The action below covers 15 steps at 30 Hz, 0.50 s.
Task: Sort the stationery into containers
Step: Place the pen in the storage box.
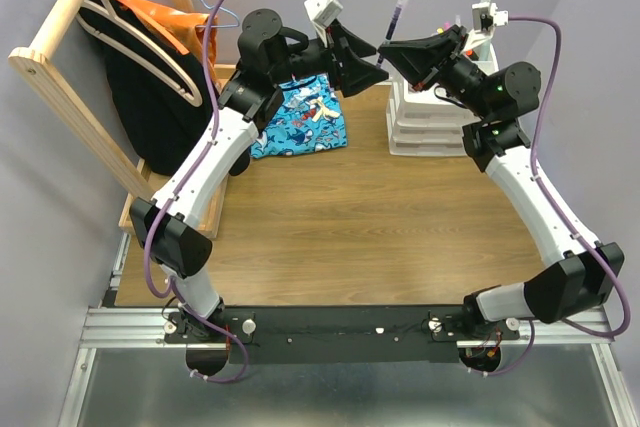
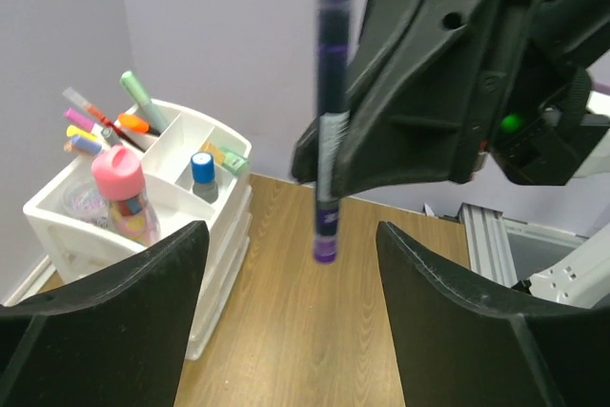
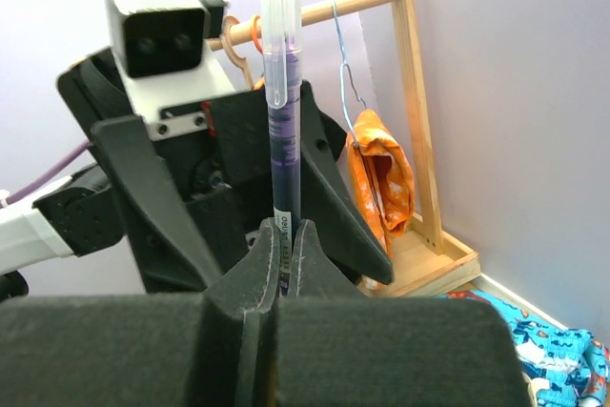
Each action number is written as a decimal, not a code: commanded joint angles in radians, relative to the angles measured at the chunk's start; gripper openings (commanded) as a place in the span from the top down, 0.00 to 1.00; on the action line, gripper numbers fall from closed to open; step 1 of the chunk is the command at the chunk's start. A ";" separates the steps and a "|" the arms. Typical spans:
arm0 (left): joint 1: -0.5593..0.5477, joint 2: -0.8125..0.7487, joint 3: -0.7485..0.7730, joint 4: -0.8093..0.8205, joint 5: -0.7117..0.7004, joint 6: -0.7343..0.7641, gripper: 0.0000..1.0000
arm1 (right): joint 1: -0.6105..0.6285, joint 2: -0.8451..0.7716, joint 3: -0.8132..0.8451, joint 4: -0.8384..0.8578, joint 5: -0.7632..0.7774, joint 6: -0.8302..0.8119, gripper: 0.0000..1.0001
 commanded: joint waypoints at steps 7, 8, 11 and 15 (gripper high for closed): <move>-0.003 0.025 0.034 0.109 0.144 -0.064 0.52 | 0.005 0.051 0.022 -0.026 0.027 0.007 0.99; -0.003 0.027 0.034 0.112 0.150 -0.067 0.57 | 0.005 0.054 0.025 -0.026 0.027 0.006 0.99; -0.005 0.040 0.039 0.124 0.158 -0.081 0.79 | 0.007 0.059 0.031 -0.026 0.029 0.003 0.99; -0.005 0.057 0.054 0.133 0.155 -0.090 0.95 | 0.010 0.062 0.032 -0.024 0.029 0.001 1.00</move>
